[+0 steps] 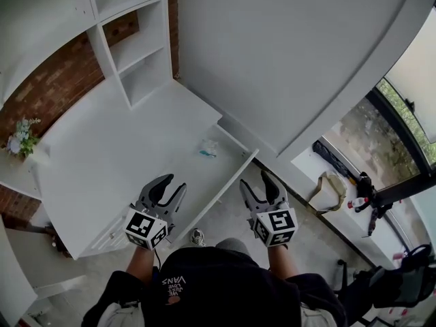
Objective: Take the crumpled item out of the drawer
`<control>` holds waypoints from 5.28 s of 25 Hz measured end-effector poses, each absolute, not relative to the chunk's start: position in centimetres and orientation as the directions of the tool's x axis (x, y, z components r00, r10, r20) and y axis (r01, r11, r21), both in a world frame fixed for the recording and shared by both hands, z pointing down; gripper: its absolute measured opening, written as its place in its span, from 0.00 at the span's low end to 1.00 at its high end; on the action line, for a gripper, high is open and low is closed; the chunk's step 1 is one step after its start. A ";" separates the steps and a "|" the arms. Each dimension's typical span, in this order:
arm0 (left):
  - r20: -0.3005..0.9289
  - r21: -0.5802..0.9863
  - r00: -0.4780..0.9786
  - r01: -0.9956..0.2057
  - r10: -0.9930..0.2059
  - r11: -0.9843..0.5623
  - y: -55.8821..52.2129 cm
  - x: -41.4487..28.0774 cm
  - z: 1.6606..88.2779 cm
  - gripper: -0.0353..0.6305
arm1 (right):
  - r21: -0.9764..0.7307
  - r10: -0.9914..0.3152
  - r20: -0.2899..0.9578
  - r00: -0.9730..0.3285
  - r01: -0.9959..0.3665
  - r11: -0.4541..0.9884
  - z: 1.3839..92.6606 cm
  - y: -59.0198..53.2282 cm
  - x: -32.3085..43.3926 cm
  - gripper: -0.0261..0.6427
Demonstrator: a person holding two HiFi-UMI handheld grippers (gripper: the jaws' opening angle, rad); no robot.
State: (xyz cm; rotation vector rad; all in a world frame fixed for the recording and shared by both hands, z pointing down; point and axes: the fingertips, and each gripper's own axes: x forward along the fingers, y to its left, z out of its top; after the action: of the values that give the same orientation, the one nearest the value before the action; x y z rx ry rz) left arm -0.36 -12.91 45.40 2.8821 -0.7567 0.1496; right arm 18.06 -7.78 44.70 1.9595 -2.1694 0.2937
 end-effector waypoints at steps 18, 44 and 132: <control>0.176 0.155 0.736 -0.676 -0.653 -0.720 -18.2 -1.3 48.0 0.27 | 0.122 -0.858 0.441 -0.263 -0.929 0.348 52.2 -21.1 18.8 0.41; 0.249 0.183 0.473 -0.880 -0.845 -0.438 -24.7 1.8 51.9 0.27 | 0.159 -0.434 0.814 -0.386 -0.570 0.806 73.3 -32.3 16.0 0.39; 0.142 0.086 0.702 -0.711 -0.698 -0.698 -20.5 1.9 46.2 0.15 | 0.021 -0.865 0.298 -0.404 -0.903 0.429 45.4 -22.6 16.8 0.04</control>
State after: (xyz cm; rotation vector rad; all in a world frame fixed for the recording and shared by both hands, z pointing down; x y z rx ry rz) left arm 1.88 -20.46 46.23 2.7722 -1.1541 0.1487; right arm 16.84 -22.63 45.37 1.5362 -2.4208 0.2090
